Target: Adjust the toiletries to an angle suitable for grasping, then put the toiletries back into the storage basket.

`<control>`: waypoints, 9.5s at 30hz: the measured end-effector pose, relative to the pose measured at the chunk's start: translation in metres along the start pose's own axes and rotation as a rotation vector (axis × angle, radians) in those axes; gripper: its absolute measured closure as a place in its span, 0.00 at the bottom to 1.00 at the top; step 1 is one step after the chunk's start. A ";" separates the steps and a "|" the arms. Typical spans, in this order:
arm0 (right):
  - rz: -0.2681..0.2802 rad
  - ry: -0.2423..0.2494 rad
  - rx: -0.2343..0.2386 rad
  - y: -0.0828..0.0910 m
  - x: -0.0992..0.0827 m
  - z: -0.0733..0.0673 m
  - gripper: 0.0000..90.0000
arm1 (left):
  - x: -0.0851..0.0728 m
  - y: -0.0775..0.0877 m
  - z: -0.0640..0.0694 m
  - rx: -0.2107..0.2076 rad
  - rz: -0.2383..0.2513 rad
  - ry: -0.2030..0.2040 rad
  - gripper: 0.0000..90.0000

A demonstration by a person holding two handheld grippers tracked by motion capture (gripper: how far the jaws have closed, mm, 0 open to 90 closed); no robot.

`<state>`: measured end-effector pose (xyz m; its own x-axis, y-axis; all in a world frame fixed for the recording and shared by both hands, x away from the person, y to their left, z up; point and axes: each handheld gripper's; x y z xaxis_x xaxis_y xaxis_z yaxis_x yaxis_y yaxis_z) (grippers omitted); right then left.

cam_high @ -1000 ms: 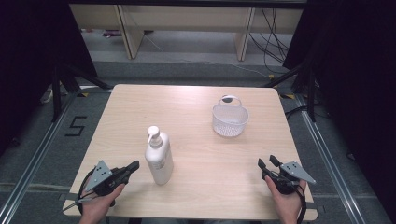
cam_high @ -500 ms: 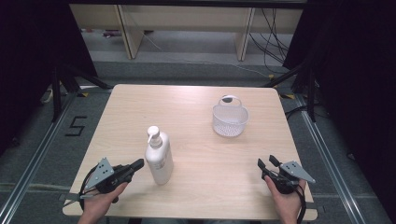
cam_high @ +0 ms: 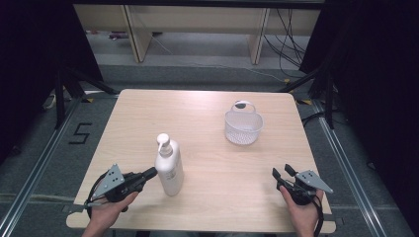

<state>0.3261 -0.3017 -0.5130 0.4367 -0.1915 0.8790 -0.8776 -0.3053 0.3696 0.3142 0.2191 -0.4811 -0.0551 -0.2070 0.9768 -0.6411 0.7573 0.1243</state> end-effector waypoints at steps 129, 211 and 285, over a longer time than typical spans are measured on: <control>0.015 0.042 0.031 0.000 -0.001 -0.003 0.42 | 0.057 -0.034 0.048 0.169 0.075 -0.031 0.37; 0.009 0.068 -0.002 -0.003 -0.002 -0.008 0.42 | 0.120 -0.099 0.053 0.377 0.004 -0.034 0.65; 0.001 0.068 -0.017 -0.002 -0.002 -0.009 0.42 | 0.161 -0.118 0.035 0.346 0.118 -0.040 0.66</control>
<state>0.3254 -0.2927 -0.5129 0.4218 -0.1280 0.8976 -0.8816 -0.2892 0.3730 0.3541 0.0749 -0.3443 -0.1695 -0.1603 0.9724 -0.8490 0.5249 -0.0615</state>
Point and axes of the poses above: each handheld gripper's, and its own axes: y roughly backward along the jaws, x roughly out of its top, z roughly to its right, and after that the axes turned 14 degrees about -y, right-handed
